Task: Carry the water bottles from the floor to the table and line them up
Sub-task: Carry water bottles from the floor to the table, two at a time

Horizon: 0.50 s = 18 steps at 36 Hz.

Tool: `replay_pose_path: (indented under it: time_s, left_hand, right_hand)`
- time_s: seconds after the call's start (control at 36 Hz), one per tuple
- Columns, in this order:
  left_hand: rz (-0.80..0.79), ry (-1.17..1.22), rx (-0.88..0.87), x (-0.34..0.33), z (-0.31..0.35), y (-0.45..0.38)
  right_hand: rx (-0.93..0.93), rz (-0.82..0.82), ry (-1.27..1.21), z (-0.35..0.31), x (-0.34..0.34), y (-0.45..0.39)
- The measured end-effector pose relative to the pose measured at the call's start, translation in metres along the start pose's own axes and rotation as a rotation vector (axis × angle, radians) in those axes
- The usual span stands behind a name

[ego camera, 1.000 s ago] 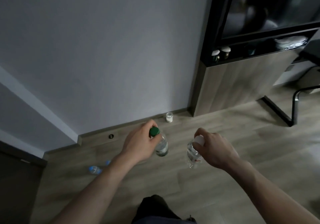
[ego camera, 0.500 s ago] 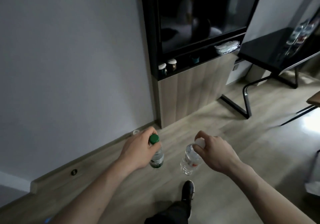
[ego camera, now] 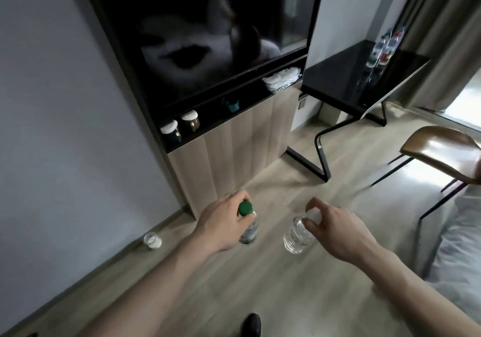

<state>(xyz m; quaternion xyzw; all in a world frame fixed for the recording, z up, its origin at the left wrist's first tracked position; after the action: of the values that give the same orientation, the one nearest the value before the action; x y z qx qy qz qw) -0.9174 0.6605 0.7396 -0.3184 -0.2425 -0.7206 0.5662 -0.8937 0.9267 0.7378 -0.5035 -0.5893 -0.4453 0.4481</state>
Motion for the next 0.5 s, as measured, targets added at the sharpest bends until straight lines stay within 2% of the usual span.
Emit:
replay_pose_path:
  time_s: [0.28,0.5]
  left_hand:
    - [-0.085,-0.009,-0.054,-0.055,0.067,-0.140]
    - [-0.054,-0.010,-0.041,-0.123,0.132,-0.240]
  right_hand:
    - [-0.064,0.026,-0.030,0.118,0.032,-0.081]
    - [-0.006,-0.025,-0.008,0.235,0.058,-0.148]
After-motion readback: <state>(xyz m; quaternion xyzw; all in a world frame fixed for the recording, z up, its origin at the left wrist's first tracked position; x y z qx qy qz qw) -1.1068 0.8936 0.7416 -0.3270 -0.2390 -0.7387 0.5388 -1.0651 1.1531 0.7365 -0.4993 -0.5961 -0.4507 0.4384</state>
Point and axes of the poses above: each hand's wrist, its own y-axis away from the middle knuckle, its own x-axis out of the back of the hand, z = x × y, the point moved 1 cm from there along -y, towards the middle knuckle, and after that the axes turned 10 degrees about y, right-handed, at the moved point
